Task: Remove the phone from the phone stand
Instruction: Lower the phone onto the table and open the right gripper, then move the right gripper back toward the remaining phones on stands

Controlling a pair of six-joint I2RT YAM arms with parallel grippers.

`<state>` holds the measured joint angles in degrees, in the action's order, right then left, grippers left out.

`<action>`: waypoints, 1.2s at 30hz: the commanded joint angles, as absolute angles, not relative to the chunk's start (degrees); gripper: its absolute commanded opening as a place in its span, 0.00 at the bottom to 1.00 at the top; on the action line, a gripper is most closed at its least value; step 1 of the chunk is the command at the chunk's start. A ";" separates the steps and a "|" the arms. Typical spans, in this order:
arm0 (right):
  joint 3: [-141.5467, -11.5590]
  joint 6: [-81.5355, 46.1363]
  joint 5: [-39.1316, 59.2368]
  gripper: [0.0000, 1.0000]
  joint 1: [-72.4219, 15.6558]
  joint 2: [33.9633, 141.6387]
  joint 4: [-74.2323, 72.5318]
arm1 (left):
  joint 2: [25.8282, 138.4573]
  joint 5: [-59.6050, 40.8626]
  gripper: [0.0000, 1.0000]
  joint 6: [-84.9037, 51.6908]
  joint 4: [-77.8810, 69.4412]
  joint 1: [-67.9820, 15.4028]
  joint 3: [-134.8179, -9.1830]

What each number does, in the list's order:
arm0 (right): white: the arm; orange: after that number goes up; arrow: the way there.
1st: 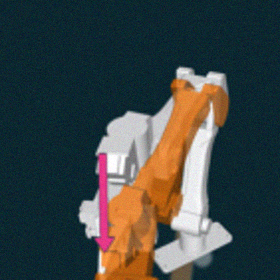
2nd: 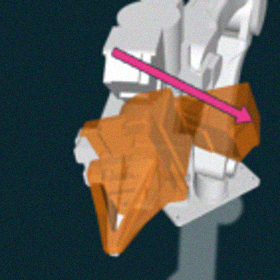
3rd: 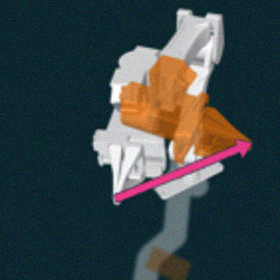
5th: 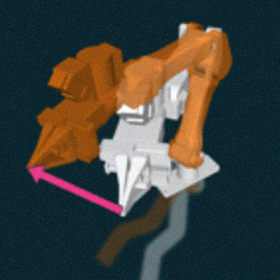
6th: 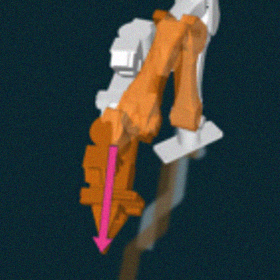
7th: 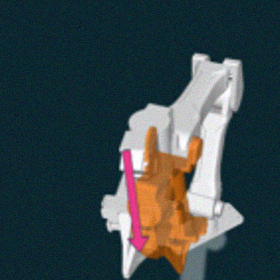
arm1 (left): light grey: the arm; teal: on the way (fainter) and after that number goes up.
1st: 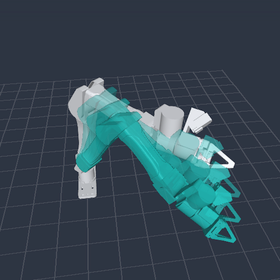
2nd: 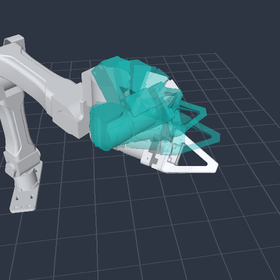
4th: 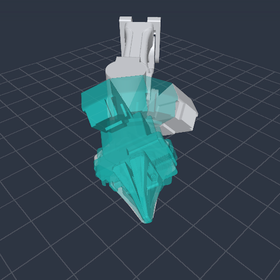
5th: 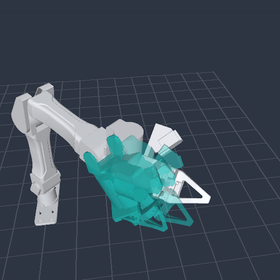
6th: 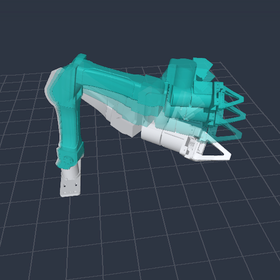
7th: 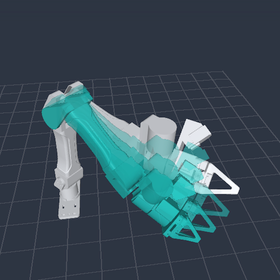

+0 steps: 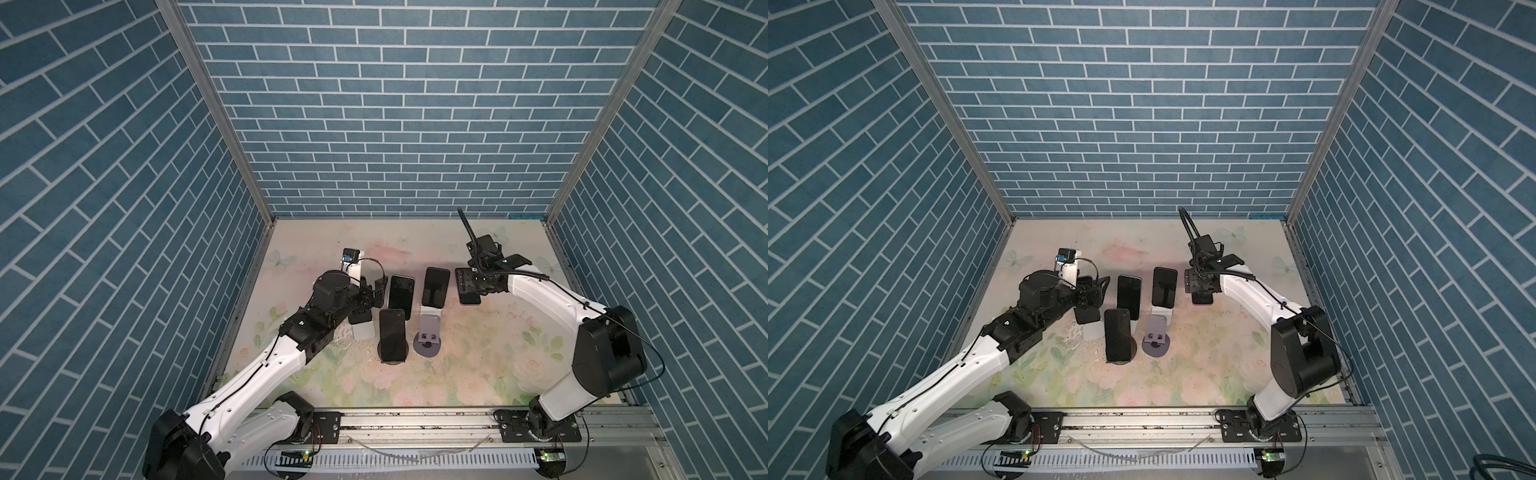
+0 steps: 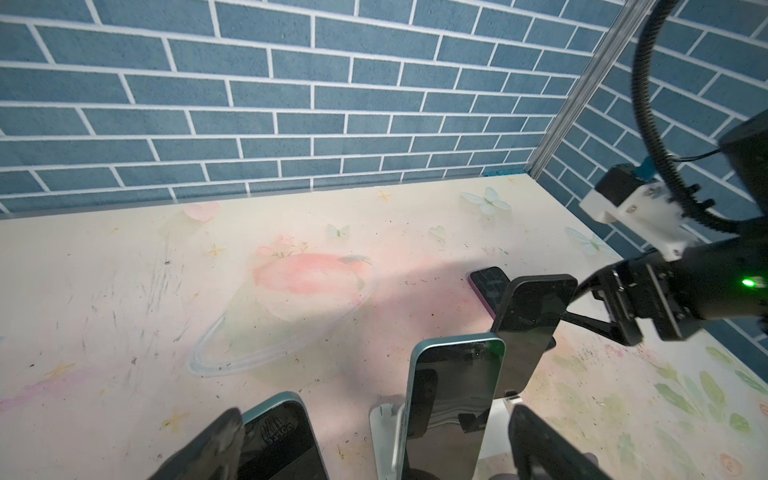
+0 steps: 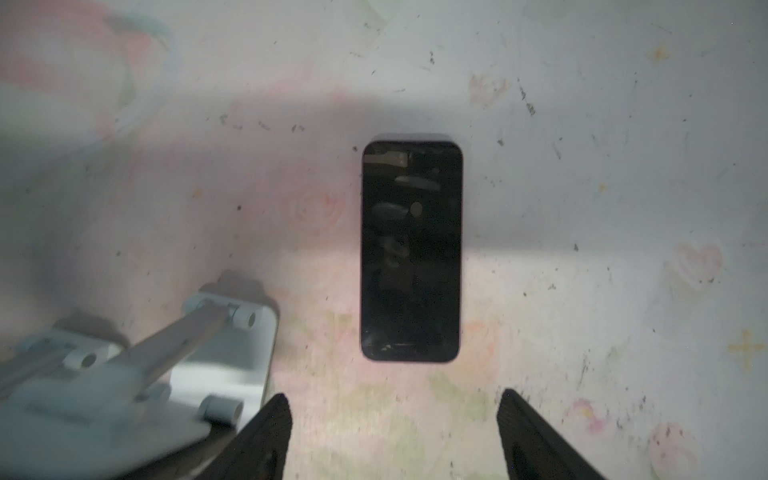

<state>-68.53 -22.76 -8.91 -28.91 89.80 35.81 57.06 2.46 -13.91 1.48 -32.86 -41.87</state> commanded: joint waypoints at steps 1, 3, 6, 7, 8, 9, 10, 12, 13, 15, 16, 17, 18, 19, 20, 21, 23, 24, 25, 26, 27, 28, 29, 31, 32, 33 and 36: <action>-66.27 -26.09 -11.69 0.79 -31.18 85.10 41.48 | 57.14 1.68 1.00 -14.14 2.72 -32.61 -43.49; -65.76 -27.29 -12.48 0.79 -32.89 82.81 42.82 | 57.13 1.45 1.00 -14.29 2.81 -32.61 -43.51; -65.39 -28.67 -13.25 0.79 -35.59 80.22 44.37 | 57.21 1.41 1.00 -14.50 2.72 -32.61 -43.54; -65.45 -29.18 -13.40 0.79 -36.25 79.66 44.85 | 57.30 1.34 1.00 -14.65 2.72 -32.66 -43.66; -65.58 -29.79 -13.24 0.80 -37.25 79.37 45.16 | 57.46 1.28 1.00 -14.68 2.90 -32.67 -43.81; -65.73 -30.20 -12.52 0.80 -38.07 79.18 45.18 | 57.55 1.27 1.00 -14.72 3.06 -32.67 -43.96; -65.98 -30.38 -11.60 0.80 -39.12 79.23 45.18 | 57.66 1.25 1.00 -14.73 3.22 -32.63 -44.13; -66.74 -31.45 -11.50 0.80 -41.25 79.58 45.55 | 57.66 1.32 1.00 -14.78 3.25 -32.66 -44.29; -67.22 -32.29 -11.42 0.80 -42.27 79.87 45.67 | 57.60 1.40 0.99 -14.77 3.25 -32.64 -44.23; -67.86 -33.91 -11.21 0.81 -44.17 80.45 45.54 | 57.36 1.48 1.00 -14.77 3.33 -32.64 -44.27; -68.17 -34.62 -11.18 0.81 -45.21 80.78 45.39 | 57.32 1.58 1.00 -14.77 3.34 -32.68 -44.22; -68.53 -35.48 -11.69 0.81 -46.32 81.14 45.26 | 57.15 1.58 1.00 -14.74 3.41 -32.65 -44.25; -68.93 -36.07 -11.94 0.81 -47.15 81.50 45.11 | 57.07 1.66 0.99 -14.77 3.38 -32.65 -44.18; -69.29 -36.70 -12.18 0.82 -48.19 82.00 45.08 | 56.97 1.75 1.00 -14.68 3.41 -32.62 -44.16; -69.79 -37.48 -12.66 0.82 -49.11 82.63 45.30 | 56.79 1.84 1.00 -14.68 3.51 -32.65 -44.16; -70.24 -38.08 -13.06 0.82 -49.96 83.16 45.31 | 56.78 1.93 1.00 -14.68 3.58 -32.63 -44.11; -71.19 -39.02 -13.88 0.83 -51.47 84.61 45.41 | 56.75 2.02 1.00 -14.51 3.82 -32.61 -44.16; -71.66 -39.40 -14.21 0.84 -52.18 85.21 45.44 | 56.75 2.10 1.00 -14.50 3.94 -32.63 -44.21; -72.24 -39.67 -14.58 0.85 -53.05 85.90 45.51 | 56.76 2.10 1.00 -14.35 4.10 -32.64 -44.23; -72.72 -40.03 -15.12 0.85 -53.68 86.48 45.73 | 56.60 2.11 1.00 -14.33 4.28 -32.63 -44.37; -73.18 -40.42 -15.40 0.86 -54.39 87.02 45.78 | 56.44 2.19 1.00 -14.24 4.39 -32.64 -44.34; -73.59 -40.89 -15.55 0.88 -55.02 87.51 45.77 | 56.47 2.12 1.00 -14.15 4.54 -32.62 -44.36; -73.73 -41.27 -15.63 0.88 -55.46 87.88 45.64 | 56.21 2.12 1.00 -14.03 4.57 -32.68 -44.30; -74.07 -42.06 -15.59 0.92 -56.20 88.49 45.18 | 55.85 2.20 1.00 -13.82 4.49 -32.64 -44.05; -74.25 -42.46 -15.63 0.92 -56.33 88.93 45.24 | 55.73 2.24 1.00 -13.83 4.49 -32.68 -43.88; -74.35 -42.85 -15.71 0.93 -56.42 89.22 45.26 | 55.54 2.28 1.00 -13.77 4.56 -32.63 -43.86; -74.47 -43.97 -15.64 0.93 -56.77 89.90 45.09 | 54.98 2.29 1.00 -13.58 4.52 -32.65 -43.52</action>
